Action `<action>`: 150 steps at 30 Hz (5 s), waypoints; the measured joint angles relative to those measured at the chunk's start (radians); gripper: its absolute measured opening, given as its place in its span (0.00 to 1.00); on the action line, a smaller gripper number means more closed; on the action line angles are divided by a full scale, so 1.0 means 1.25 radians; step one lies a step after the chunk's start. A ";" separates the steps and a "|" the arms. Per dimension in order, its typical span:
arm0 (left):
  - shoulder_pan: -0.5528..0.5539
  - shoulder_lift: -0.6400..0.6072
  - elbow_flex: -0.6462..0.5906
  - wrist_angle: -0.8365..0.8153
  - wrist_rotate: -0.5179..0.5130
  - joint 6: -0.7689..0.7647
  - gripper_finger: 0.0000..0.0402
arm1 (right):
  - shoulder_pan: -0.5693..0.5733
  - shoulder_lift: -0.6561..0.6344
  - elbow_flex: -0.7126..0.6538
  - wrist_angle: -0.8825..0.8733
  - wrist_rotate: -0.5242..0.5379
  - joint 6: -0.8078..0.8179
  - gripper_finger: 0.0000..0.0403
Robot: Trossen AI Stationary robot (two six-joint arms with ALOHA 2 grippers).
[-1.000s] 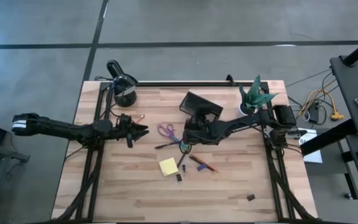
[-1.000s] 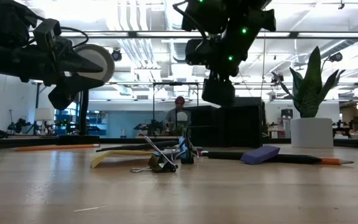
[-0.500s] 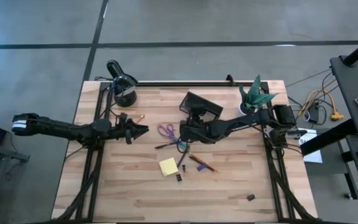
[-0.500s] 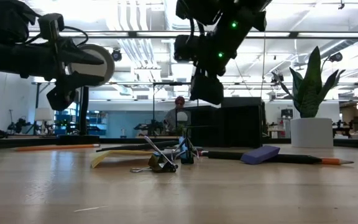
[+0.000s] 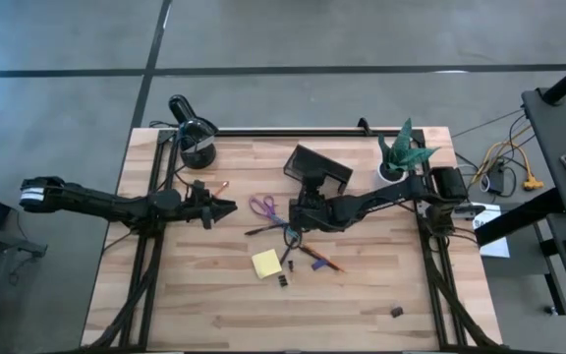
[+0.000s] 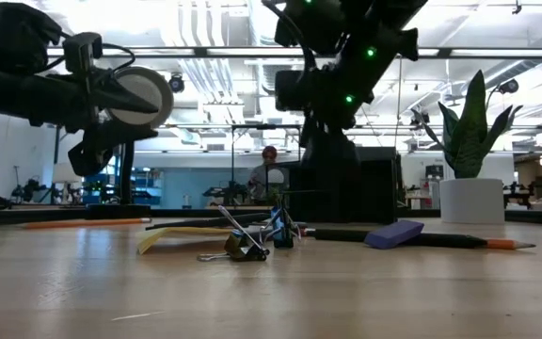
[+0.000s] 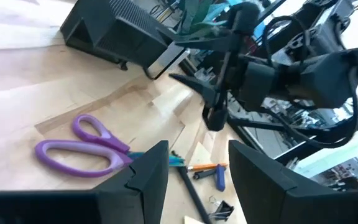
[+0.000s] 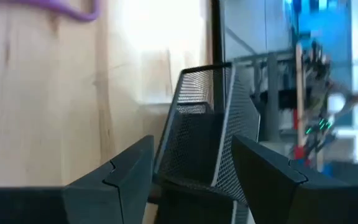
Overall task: Pick and place office supplies into organizer
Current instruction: Prepare the black desk organizer
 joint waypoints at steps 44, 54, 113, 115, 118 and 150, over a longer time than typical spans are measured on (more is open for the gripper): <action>0.000 0.097 -0.003 0.001 0.048 0.125 0.37 | -0.130 0.102 0.086 0.025 0.163 0.066 0.52; 0.000 0.097 -0.003 0.000 0.063 0.123 0.37 | -0.170 0.102 0.077 0.024 0.092 0.137 0.43; -0.001 0.097 0.000 0.016 0.064 0.119 0.37 | -0.239 0.119 0.425 -0.327 -0.459 -0.030 0.02; -0.001 0.097 0.000 0.016 0.064 0.119 0.37 | -0.245 0.127 0.425 -0.327 -0.486 -0.061 0.02; 0.000 0.097 -0.001 0.016 0.064 0.119 0.37 | -0.250 0.141 0.425 -0.333 -0.503 -0.100 0.02; 0.000 0.096 0.000 0.044 0.064 0.117 0.37 | -0.235 0.097 0.426 -0.346 -0.427 -0.092 0.42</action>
